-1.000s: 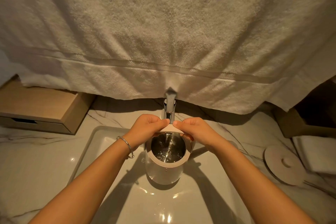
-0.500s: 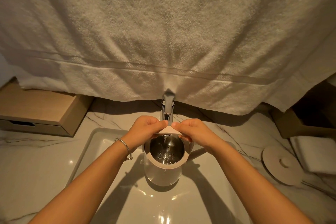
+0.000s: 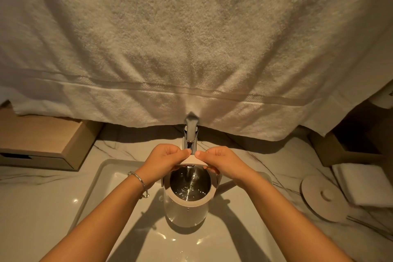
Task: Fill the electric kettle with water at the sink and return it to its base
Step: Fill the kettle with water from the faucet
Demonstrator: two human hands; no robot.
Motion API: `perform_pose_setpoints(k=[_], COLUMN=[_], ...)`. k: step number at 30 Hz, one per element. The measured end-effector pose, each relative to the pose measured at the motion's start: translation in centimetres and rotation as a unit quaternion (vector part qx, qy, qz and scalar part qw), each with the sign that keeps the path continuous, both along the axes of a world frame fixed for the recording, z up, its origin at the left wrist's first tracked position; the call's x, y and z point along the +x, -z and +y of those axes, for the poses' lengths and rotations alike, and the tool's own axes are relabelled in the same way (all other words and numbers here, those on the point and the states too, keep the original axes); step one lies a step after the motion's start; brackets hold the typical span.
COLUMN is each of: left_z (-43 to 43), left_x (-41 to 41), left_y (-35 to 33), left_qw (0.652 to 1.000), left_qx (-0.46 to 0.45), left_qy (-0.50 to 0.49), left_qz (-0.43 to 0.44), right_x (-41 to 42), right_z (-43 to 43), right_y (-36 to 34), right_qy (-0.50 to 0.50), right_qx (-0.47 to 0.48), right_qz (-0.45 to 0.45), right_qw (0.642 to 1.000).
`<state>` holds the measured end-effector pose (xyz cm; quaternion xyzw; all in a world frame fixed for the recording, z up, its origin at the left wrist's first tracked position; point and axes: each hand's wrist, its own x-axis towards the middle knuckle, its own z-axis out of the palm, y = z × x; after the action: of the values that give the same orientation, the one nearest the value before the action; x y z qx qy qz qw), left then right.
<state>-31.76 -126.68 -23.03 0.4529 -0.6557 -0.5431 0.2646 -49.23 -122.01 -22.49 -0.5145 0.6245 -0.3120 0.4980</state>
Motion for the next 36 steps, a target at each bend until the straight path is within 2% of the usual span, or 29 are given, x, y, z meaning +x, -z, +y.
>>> perform_pose_setpoints(k=[36], left_z=[0.06], left_x=[0.10], left_y=[0.46], left_qw=[1.000], left_qx=[0.013], left_qy=[0.005], left_qz=[0.018], right_x=[-0.07], right_z=[0.16], right_y=[0.15], right_qy=[0.001], right_qx=[0.010], right_qz=[-0.002], right_qw=[1.000])
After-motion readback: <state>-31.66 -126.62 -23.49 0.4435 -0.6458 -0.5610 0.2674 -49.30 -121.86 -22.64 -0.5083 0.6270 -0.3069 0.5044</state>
